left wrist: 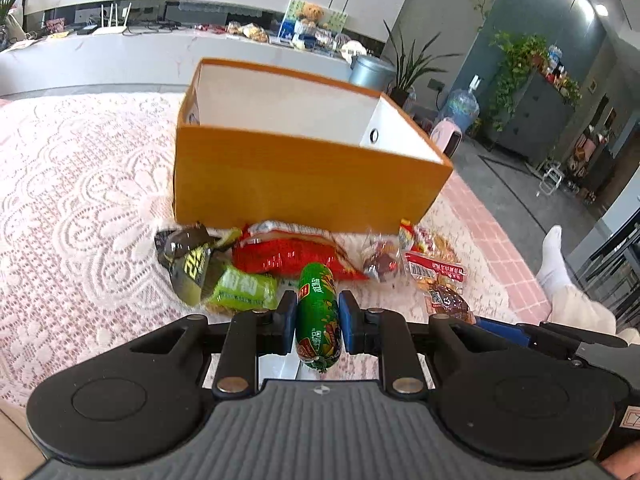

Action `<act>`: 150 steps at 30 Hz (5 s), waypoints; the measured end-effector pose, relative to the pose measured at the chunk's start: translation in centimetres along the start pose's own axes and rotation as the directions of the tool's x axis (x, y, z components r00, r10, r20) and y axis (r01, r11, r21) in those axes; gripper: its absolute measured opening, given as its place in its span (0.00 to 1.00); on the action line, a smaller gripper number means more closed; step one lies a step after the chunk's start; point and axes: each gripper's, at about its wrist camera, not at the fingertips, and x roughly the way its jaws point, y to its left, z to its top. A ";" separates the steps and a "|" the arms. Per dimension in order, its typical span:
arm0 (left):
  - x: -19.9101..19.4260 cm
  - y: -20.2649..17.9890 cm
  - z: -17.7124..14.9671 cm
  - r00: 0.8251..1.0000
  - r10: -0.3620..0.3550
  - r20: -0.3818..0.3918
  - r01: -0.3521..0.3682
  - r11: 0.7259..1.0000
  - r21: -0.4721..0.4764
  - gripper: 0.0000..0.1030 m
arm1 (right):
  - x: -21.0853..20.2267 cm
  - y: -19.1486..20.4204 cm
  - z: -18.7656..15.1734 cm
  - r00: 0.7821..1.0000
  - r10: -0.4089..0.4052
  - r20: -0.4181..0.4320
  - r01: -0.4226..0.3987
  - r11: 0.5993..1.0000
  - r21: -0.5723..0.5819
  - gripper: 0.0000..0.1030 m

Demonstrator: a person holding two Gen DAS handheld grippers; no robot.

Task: Organize snacks
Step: 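Grasp the red braised-meat packet with the right gripper while the left tool lifts the sausage, then carry the sausage with the left tool while the right tool carries the meat packet into the box, then open both grippers to drop the sausage and meat packet into the box, then raise both tools out of the box, then move both tools down to the loose snacks beside the box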

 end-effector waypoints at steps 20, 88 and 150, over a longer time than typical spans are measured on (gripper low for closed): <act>-1.4 0.2 9.1 0.981 0.009 0.193 -0.016 0.999 0.038 0.24 | -0.6 2.8 9.1 0.987 0.039 0.156 -0.016 0.989 -0.146 0.54; 6.8 3.3 15.1 0.988 0.129 0.080 -0.131 0.991 0.021 0.71 | 16.1 3.3 19.4 0.985 -0.097 -0.141 0.074 0.984 -0.161 0.82; -0.1 8.1 1.6 0.968 0.248 -0.028 -0.250 0.965 -0.081 0.73 | 5.6 8.1 2.5 0.998 -0.013 0.057 0.022 0.987 -0.159 0.80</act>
